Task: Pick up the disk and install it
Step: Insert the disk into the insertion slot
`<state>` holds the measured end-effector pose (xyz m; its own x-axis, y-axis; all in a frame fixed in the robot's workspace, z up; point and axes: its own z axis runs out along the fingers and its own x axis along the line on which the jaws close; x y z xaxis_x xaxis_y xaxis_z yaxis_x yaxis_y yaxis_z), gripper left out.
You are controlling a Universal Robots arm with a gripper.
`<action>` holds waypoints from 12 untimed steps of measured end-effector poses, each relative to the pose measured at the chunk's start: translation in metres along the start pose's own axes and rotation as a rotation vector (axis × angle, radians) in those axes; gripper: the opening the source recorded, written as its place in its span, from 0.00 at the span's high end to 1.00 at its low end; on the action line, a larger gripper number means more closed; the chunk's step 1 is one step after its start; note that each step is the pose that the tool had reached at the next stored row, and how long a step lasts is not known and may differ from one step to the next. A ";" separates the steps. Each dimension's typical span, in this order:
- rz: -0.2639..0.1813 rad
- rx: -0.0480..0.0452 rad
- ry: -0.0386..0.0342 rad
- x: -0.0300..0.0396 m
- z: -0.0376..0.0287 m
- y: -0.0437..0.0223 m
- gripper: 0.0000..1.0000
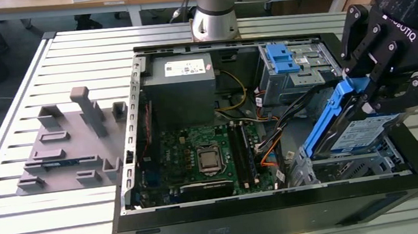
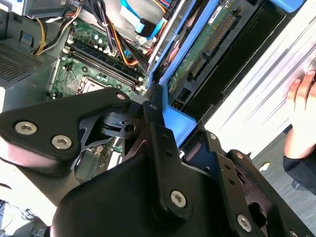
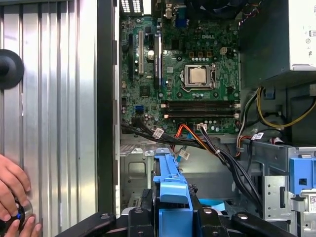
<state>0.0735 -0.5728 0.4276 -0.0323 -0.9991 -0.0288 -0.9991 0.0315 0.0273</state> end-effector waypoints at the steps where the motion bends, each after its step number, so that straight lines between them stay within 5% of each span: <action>1: 0.000 0.0000 0.0000 0.0000 0.0008 0.0000 0.64; 12: 0.000 0.0000 0.0000 0.0003 0.0092 -0.0003 0.64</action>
<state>0.0735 -0.5728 0.4185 -0.0323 -0.9991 -0.0288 -0.9991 0.0315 0.0273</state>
